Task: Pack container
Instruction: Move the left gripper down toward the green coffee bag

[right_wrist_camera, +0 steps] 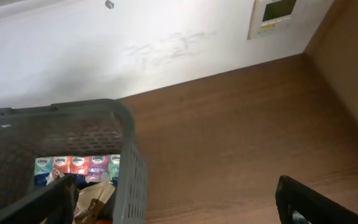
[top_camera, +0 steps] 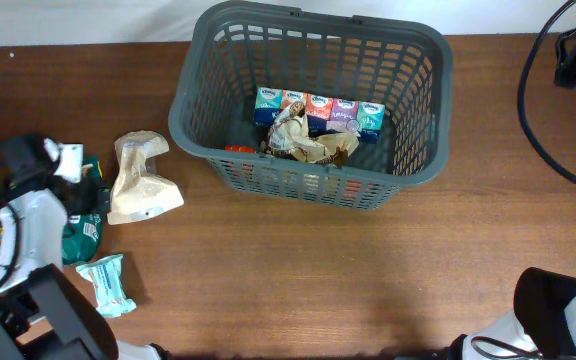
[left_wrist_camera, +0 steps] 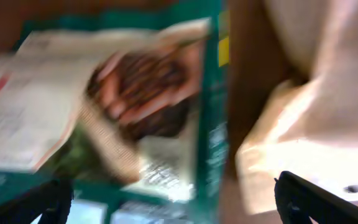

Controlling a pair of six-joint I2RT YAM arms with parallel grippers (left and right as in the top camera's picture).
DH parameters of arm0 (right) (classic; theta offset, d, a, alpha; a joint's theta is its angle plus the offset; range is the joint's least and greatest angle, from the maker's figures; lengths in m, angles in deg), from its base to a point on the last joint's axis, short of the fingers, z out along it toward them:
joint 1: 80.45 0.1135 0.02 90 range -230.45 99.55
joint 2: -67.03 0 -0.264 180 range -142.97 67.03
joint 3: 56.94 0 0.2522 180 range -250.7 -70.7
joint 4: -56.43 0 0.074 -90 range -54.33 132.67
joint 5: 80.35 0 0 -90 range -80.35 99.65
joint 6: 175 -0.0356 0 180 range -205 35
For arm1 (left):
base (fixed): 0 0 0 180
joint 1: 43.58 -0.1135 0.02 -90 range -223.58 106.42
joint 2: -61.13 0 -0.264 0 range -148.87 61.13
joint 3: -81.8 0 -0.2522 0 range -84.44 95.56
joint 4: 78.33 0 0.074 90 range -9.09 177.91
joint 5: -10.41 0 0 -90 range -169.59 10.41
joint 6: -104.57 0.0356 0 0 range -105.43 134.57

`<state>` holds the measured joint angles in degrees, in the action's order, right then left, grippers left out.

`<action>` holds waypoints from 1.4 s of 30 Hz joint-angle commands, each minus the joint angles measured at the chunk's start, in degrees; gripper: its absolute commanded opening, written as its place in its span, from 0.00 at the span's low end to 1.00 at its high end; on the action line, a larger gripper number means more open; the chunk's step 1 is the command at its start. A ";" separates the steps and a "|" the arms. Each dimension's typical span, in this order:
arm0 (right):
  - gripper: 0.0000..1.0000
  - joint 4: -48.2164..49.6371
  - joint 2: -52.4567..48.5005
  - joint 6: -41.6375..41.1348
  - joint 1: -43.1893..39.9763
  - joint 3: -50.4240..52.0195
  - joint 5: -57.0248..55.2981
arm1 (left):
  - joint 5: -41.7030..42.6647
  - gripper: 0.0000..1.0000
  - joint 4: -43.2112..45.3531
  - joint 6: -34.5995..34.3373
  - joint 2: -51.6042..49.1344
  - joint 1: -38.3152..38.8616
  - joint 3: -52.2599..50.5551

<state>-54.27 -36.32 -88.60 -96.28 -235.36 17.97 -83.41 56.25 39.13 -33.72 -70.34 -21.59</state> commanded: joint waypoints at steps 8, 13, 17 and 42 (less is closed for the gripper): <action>0.99 -0.37 -0.24 0.13 -0.31 0.24 0.74 | -3.17 0.99 -0.46 0.57 -3.15 1.68 0.83; 0.99 -0.37 -0.24 0.13 -0.31 0.24 0.76 | -4.70 0.99 -0.31 0.17 -6.64 1.36 0.79; 0.99 -0.37 -0.24 0.13 -0.31 0.24 0.76 | -5.55 0.99 -0.26 0.13 -9.73 1.36 0.79; 0.99 -0.37 -0.24 0.15 -0.31 0.24 0.70 | -6.58 0.99 1.64 -3.89 -14.97 -2.10 0.74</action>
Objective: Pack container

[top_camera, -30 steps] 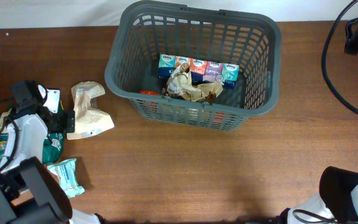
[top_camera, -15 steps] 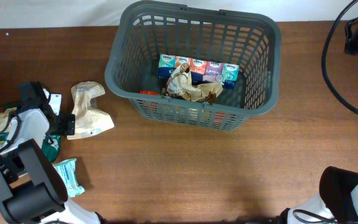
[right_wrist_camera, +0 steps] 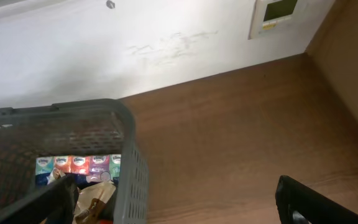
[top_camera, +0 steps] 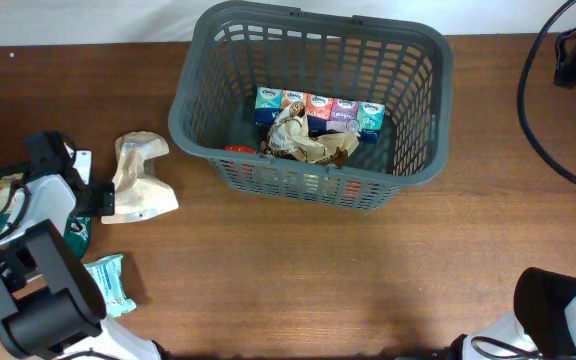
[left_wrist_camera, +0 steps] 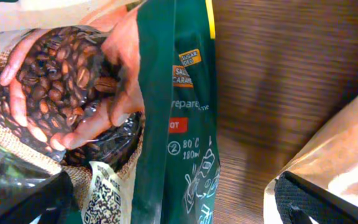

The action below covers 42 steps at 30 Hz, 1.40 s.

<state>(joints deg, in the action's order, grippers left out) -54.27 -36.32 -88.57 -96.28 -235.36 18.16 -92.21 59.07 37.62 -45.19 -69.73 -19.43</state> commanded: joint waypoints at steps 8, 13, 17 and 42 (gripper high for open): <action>0.99 -0.37 -0.24 0.13 -0.31 0.24 0.52 | 2.27 0.99 -1.42 -2.45 -3.50 -4.39 -1.42; 0.99 -0.37 -0.24 0.11 -0.31 0.24 0.52 | 2.27 0.99 -1.66 -3.08 -3.50 -4.37 -1.42; 0.99 -0.37 -0.24 0.13 -0.31 0.24 0.52 | 2.32 0.99 -1.79 -4.42 -3.50 -4.33 -1.42; 0.99 -0.37 -0.24 0.11 -0.31 0.24 0.52 | 2.25 0.02 -5.05 -4.13 -3.50 -4.28 -1.42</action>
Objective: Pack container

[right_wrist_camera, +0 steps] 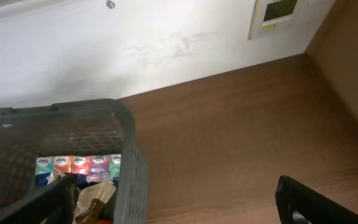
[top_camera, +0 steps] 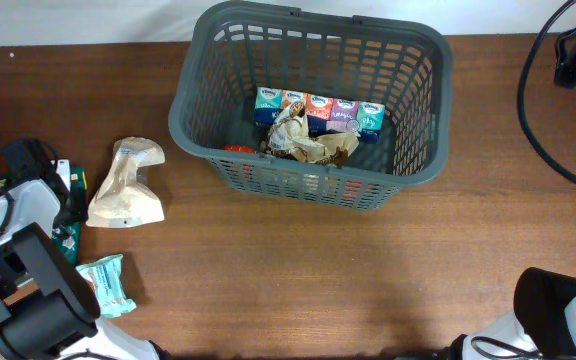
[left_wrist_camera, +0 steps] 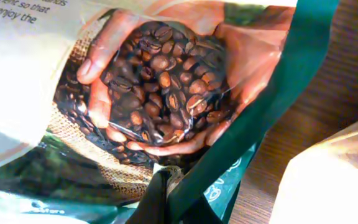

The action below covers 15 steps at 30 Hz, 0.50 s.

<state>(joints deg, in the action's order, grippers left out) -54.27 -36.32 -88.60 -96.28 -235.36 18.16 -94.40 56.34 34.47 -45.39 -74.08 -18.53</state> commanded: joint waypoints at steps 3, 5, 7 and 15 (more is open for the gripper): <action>0.99 -0.37 -0.24 0.13 -0.31 0.24 0.55 | 4.44 0.02 -2.73 -0.98 -3.30 0.13 -2.29; 0.99 -0.37 -0.24 0.13 -0.33 0.24 0.55 | 4.48 0.01 -3.06 -1.07 -3.04 0.15 -2.23; 0.99 -0.37 -0.24 0.13 -0.33 0.24 0.52 | 4.90 0.01 -3.39 -1.33 -2.36 0.52 -1.66; 0.99 -0.37 -0.24 0.15 -0.33 0.24 0.52 | 5.09 0.02 -6.73 -2.29 4.92 5.53 7.37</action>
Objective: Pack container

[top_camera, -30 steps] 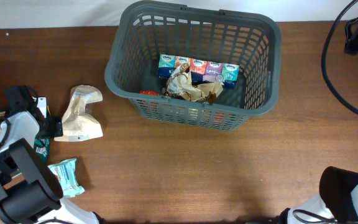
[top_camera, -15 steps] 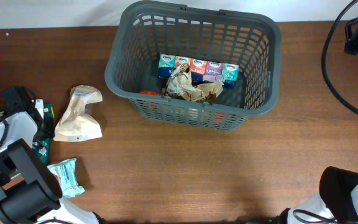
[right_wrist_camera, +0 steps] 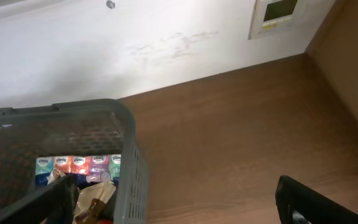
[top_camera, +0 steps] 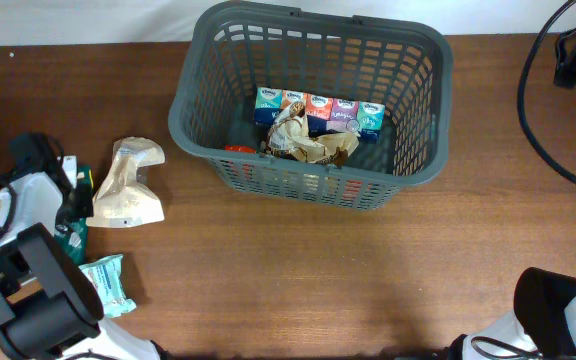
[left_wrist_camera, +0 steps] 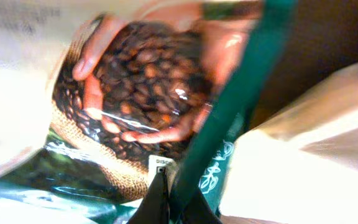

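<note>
A green coffee bag (left_wrist_camera: 142, 81) printed with hands full of beans fills the left wrist view. My left gripper (left_wrist_camera: 171, 198) is shut on the bag's green edge. From overhead the left gripper (top_camera: 68, 197) sits at the table's far left, and the coffee bag (top_camera: 73, 237) lies mostly hidden under the arm. The grey basket (top_camera: 193, 120) stands at the back centre and holds a row of tissue packs (top_camera: 318, 108) and a crumpled brown bag (top_camera: 308, 145). My right gripper (right_wrist_camera: 176, 200) hangs open beside the basket (right_wrist_camera: 129, 162), with nothing between its fingers.
A beige paper bag (top_camera: 125, 185) lies just right of the left gripper, close against the coffee bag. A teal wipes pack (top_camera: 103, 283) lies near the front left. Something red (top_camera: 238, 150) rests at the basket's front left corner. Black cables run along the back right.
My left gripper remains shut on the coffee bag's edge and has shifted slightly toward the back. The beige bag now fills more of the left wrist view. The right arm has not moved.
My left gripper was open over the coffee bag beside the beige bag. Later it was still open, closer over the bag's green edge, and the beige bag lay a little further left. Then it was shut on that edge, and it still holds it.
</note>
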Controlling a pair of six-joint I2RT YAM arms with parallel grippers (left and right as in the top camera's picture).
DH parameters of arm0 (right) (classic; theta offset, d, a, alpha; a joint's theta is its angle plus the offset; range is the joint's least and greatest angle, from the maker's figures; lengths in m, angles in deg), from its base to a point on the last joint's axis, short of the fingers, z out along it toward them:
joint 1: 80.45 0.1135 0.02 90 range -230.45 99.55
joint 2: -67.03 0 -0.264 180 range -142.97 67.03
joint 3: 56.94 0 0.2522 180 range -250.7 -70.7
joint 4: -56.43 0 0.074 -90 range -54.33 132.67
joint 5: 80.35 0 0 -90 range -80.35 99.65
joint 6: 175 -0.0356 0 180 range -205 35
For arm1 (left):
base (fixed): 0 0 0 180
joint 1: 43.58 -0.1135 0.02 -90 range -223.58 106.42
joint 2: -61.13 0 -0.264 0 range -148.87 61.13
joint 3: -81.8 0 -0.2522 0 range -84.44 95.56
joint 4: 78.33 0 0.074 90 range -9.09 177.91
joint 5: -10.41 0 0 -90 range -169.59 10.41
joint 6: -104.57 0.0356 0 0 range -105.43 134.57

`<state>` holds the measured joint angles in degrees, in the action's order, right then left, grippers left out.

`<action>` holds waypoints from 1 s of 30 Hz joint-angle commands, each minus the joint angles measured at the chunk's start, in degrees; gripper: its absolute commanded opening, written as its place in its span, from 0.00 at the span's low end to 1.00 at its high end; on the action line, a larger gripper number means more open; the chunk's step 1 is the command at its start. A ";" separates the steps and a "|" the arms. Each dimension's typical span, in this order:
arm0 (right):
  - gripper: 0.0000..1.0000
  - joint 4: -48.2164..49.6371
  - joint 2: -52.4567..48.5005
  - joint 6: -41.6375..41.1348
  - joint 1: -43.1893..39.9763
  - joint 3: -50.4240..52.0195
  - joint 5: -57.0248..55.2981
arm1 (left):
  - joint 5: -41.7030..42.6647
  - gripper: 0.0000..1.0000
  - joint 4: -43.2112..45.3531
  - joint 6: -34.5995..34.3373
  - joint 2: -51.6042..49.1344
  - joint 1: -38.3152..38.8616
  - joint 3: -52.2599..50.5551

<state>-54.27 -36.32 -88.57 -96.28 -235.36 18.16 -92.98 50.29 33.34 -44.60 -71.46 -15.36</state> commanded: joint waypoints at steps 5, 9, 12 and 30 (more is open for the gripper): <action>0.99 -0.37 -0.24 0.13 -0.33 0.24 0.52 | 3.65 0.01 -0.85 -1.18 6.54 5.95 6.97; 0.99 -0.37 -0.24 0.11 -0.33 0.24 0.52 | 3.65 0.01 -1.09 -1.18 6.73 7.48 7.04; 0.99 -0.37 -0.24 0.11 -0.33 0.24 0.52 | 3.15 0.02 -1.68 -1.18 6.73 7.65 7.04; 0.99 -0.37 -0.24 0.13 -0.33 4.22 0.52 | -1.66 0.99 -0.11 -5.68 6.71 3.10 7.04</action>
<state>-54.30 -36.32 -88.60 -96.28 -232.39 18.16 -93.04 50.20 31.37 -38.18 -66.60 -8.76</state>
